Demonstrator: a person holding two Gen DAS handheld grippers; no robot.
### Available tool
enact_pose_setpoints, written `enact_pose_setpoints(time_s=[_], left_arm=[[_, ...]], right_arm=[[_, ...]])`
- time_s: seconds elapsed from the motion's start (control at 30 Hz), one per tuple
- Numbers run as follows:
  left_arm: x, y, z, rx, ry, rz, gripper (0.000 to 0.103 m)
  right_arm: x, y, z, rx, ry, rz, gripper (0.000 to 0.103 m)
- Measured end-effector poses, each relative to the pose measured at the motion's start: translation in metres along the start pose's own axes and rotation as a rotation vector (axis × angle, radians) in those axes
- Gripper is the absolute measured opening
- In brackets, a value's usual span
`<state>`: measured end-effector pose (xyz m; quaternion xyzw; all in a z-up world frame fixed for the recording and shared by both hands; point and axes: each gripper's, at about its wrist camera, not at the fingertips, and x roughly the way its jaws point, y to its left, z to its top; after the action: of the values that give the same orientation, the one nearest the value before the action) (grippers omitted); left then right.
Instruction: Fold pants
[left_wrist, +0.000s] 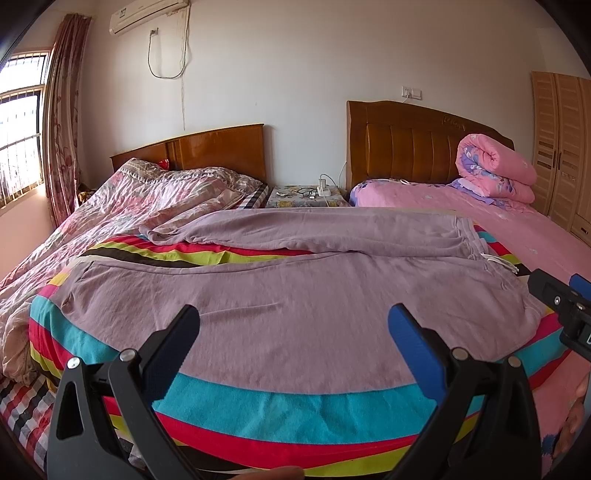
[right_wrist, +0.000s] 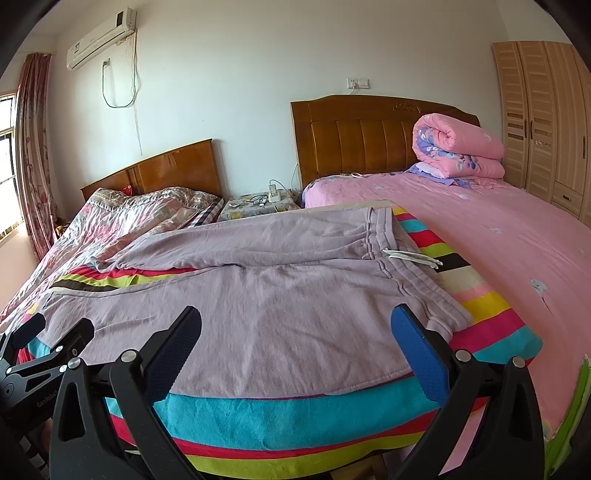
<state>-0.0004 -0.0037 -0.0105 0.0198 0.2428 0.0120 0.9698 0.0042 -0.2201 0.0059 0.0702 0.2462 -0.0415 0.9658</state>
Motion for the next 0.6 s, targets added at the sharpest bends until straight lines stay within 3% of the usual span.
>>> enact_pose_setpoints(time_s=[0.37,0.6], left_arm=[[-0.001,0.002,-0.001,0.000,0.002,-0.003,0.102],[0.010,0.006,-0.006,-0.001,0.045,-0.015,0.102]], right_arm=[[0.001,0.000,-0.001,-0.007,0.010,0.006,0.099],[0.015,-0.001,-0.005,-0.022,0.047,0.014,0.099]])
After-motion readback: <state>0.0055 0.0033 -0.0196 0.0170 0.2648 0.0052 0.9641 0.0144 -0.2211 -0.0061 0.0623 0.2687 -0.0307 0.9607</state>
